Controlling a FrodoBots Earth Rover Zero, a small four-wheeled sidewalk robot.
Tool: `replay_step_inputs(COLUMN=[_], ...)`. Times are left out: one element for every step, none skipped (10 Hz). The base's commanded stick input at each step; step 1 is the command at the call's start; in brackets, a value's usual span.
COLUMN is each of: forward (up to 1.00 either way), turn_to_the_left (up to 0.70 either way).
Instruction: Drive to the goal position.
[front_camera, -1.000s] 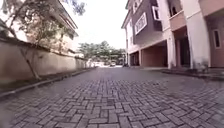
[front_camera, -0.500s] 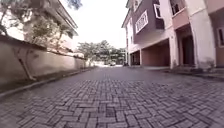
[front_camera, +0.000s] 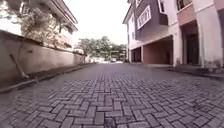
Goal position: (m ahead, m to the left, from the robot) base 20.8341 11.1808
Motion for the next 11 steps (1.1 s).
replay_step_inputs(forward=[0.70, 0.70, 0.70, 0.70, 0.70, 0.70, 0.70, 0.70, 0.70, 0.70, 0.70], turn_to_the_left=[0.00, 0.00, 0.00, 0.00, 0.00, 0.00, 0.00, 0.00, 0.00, 0.00, 0.00])
